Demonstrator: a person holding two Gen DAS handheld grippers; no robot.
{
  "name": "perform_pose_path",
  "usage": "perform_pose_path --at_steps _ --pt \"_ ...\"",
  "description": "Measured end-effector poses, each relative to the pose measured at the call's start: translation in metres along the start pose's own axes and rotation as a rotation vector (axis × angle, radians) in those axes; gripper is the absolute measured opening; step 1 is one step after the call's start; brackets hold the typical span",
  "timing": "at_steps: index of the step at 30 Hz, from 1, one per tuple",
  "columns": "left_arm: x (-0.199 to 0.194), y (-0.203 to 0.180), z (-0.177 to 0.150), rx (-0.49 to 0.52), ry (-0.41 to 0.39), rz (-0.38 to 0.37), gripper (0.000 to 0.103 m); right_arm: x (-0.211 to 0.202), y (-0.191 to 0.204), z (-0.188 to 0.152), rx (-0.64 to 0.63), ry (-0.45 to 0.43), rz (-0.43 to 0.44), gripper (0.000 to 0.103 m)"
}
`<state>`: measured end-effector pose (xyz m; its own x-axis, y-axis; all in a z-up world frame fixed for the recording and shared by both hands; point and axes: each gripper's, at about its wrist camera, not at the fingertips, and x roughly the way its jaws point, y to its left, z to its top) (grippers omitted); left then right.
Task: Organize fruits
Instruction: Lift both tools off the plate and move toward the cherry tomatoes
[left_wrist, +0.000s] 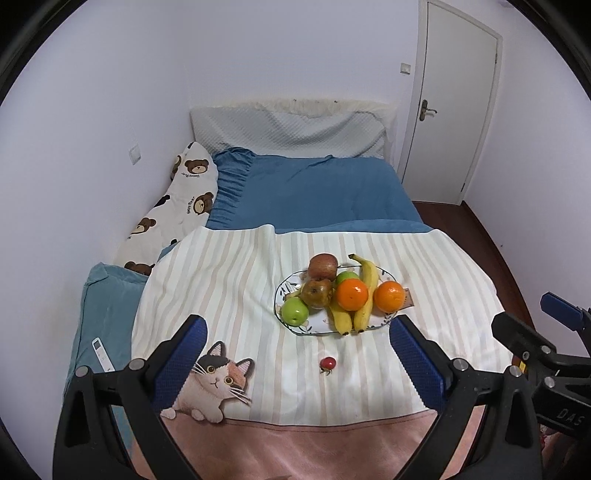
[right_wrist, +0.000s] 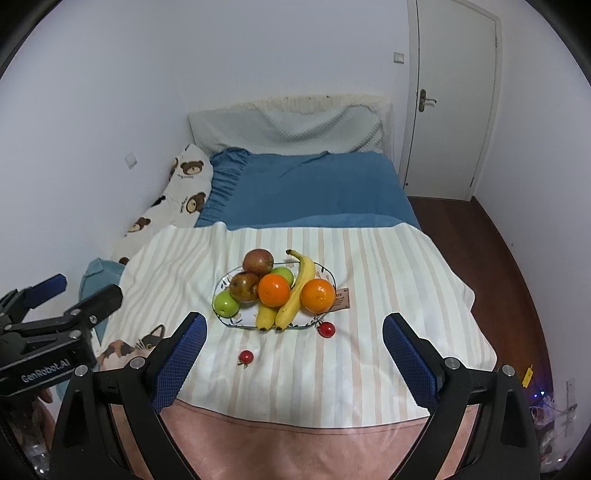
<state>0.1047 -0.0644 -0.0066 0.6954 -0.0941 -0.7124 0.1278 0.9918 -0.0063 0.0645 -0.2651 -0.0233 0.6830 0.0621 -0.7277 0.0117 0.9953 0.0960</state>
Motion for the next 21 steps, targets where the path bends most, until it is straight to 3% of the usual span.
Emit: perform_pose_path --at_steps 8,16,18,21 --pt "0.009 -0.002 -0.007 -0.011 0.032 -0.010 0.101 -0.010 0.004 0.000 0.006 -0.008 0.019 0.098" --pt "0.079 0.013 -0.031 -0.030 0.147 0.066 0.101 0.063 -0.010 -0.022 0.052 0.124 0.067 0.098" --pt "0.109 0.019 -0.043 -0.042 0.211 0.073 0.101 0.092 -0.014 -0.033 0.066 0.170 0.067 0.094" --pt "0.156 0.019 -0.060 -0.052 0.327 0.059 0.101 0.137 -0.022 -0.048 0.070 0.233 0.041 0.076"
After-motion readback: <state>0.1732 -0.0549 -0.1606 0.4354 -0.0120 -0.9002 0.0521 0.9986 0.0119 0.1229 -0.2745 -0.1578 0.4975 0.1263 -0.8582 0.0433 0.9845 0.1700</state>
